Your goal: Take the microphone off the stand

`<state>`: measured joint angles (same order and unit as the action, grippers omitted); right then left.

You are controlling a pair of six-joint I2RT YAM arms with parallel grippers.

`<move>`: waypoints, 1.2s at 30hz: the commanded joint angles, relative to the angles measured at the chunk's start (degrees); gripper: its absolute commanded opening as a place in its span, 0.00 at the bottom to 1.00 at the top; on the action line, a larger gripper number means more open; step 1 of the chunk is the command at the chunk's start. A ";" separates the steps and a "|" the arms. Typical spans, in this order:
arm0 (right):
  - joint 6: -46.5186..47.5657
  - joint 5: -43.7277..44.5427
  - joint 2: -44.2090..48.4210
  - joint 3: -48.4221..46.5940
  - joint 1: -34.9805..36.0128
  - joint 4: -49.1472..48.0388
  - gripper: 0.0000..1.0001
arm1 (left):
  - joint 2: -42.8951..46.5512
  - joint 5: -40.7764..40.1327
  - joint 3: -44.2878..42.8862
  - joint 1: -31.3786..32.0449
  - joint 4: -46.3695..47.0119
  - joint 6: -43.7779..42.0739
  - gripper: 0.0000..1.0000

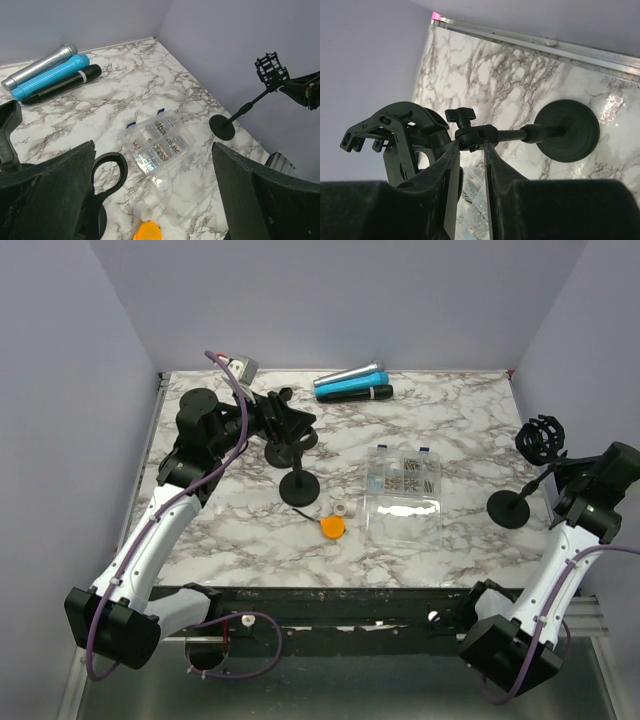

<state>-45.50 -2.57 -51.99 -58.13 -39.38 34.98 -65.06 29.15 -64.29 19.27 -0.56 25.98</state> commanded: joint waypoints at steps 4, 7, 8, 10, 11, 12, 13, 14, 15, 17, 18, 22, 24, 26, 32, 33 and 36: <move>0.74 9.46 -0.36 10.18 -0.19 14.16 0.24 | 0.98 0.54 -0.99 0.33 0.23 0.99 0.99; 1.15 9.23 -1.51 12.91 -0.22 12.06 0.24 | 1.31 0.58 -0.88 0.33 0.29 0.96 0.98; 1.68 9.18 -2.07 13.49 -0.18 11.66 0.24 | 1.48 0.40 -0.84 0.33 0.29 0.84 0.98; 2.01 9.16 -2.62 13.98 -0.21 11.19 0.24 | 1.61 0.17 -0.73 0.35 0.27 0.61 0.99; 2.29 9.04 -2.64 14.21 -0.18 10.96 0.24 | 1.60 0.08 -0.75 0.33 0.24 0.56 0.98; 2.28 8.84 -2.45 14.49 -0.22 10.68 0.24 | 1.53 0.10 -0.81 0.33 0.25 0.52 0.99; 2.34 8.57 -2.17 14.82 -0.18 10.32 0.24 | 1.48 0.16 -0.83 0.32 0.21 0.56 0.99; 2.32 8.30 -1.89 15.16 -0.21 9.87 0.24 | 1.43 0.14 -0.83 0.33 0.24 0.56 0.98; 2.26 7.89 -1.79 15.47 -0.18 9.56 0.24 | 1.36 0.12 -0.78 0.33 0.28 0.57 0.99; 2.49 7.12 -1.82 15.16 -0.19 9.08 0.24 | 1.34 0.03 -0.83 0.33 0.28 0.56 0.98; 2.78 6.68 -1.94 14.32 -0.22 8.89 0.25 | 1.37 -0.03 -0.90 0.33 0.28 0.48 0.99; 4.28 3.77 -1.77 7.43 -0.22 8.71 0.36 | 1.81 0.10 -1.00 0.33 0.26 0.49 0.98; 4.95 2.92 -1.51 2.39 -0.11 9.06 0.41 | 2.08 0.03 -0.88 0.33 0.29 0.40 0.99; 5.86 -0.18 -1.03 -2.38 0.15 9.18 0.51 | 2.36 -0.30 -0.92 0.33 0.29 0.05 0.98; 6.77 -11.14 -2.92 -13.40 1.85 8.14 0.68 | 3.74 -1.27 -0.74 0.33 0.10 -0.99 0.98; 6.96 -13.39 -3.81 -15.25 2.66 7.92 0.70 | 3.95 -1.44 -0.59 0.33 0.19 -1.16 0.99; 8.48 -16.57 -5.17 -19.86 6.41 7.40 0.75 | 4.49 -1.76 -0.25 0.33 0.25 -1.67 0.99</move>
<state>-39.92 -10.26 -55.00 -73.17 -36.67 41.93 -62.37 28.95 -64.27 19.27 -0.54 25.85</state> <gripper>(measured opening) 0.730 0.981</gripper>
